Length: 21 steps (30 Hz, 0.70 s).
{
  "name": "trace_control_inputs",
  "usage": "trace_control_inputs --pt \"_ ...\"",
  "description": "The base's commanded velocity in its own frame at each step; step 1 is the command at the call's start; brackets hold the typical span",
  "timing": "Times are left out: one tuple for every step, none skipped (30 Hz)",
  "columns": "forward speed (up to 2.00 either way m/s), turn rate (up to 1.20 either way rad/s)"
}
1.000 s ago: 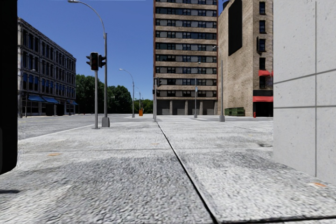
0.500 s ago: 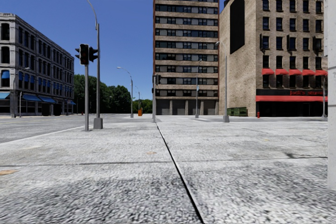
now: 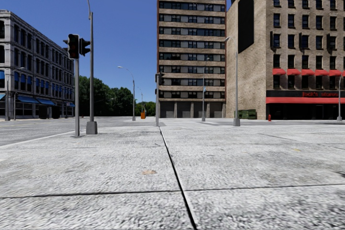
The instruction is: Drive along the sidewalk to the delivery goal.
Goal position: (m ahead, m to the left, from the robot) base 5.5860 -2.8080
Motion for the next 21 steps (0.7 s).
trace_control_inputs --pt "1.49 -0.02" --pt "1.49 -0.5" --pt "1.49 -0.7" --pt "1.49 -0.94" --pt "1.49 -0.94" --pt "1.49 -1.2" --pt "1.49 -1.2" --pt "1.49 -1.2" --pt "1.49 -1.2" --pt "1.49 -1.2" --pt "1.49 -1.2" --pt "1.49 -1.2" --pt "1.49 -1.2" --pt "1.49 -1.2" --pt "1.49 -1.2" --pt "1.52 -1.2" --pt "1.6 -1.2" --pt "1.65 -1.2" --pt "1.65 -1.2" --pt "1.67 -1.2" --pt "1.68 -1.2"
